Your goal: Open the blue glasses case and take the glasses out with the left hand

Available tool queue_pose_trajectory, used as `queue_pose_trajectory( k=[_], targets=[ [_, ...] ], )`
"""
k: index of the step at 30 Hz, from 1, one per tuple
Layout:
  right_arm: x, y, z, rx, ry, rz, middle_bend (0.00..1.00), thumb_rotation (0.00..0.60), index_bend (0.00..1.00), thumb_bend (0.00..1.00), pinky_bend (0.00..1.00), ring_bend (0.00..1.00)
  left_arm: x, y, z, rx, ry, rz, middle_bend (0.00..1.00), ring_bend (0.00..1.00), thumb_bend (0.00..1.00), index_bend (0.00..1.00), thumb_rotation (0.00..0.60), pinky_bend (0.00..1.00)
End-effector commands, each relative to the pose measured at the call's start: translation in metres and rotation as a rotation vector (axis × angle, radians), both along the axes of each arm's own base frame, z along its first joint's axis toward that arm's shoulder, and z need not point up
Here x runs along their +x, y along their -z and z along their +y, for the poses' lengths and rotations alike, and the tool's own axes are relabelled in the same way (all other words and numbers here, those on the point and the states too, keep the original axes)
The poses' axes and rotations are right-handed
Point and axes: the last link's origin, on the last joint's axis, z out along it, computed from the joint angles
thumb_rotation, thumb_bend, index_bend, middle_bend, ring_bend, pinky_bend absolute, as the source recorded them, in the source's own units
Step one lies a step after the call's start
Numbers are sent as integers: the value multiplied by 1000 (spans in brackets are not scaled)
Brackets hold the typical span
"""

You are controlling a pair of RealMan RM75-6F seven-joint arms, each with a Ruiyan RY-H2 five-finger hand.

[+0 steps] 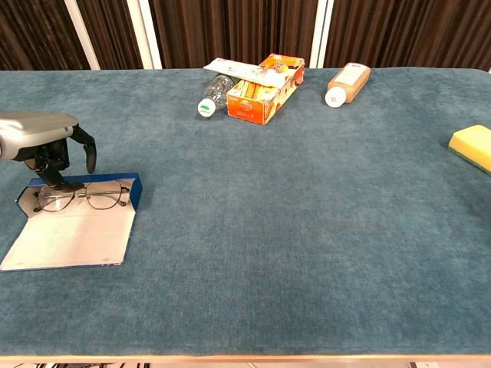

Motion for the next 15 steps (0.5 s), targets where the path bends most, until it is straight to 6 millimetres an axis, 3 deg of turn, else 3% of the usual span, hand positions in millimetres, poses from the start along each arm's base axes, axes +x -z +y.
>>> queue_pose_trajectory(
  k=[1, 15],
  targets=[
    [0, 0, 0, 0, -1, 0, 0, 600, 0, 134, 186, 0, 0, 0, 0, 1, -1, 0, 1000, 929, 303, 450, 600, 1000],
    [0, 0, 0, -1, -2, 1, 0, 600, 0, 135, 186, 0, -2, 2, 1, 0, -17, -3, 1000, 934, 322, 479, 600, 1000]
  ],
)
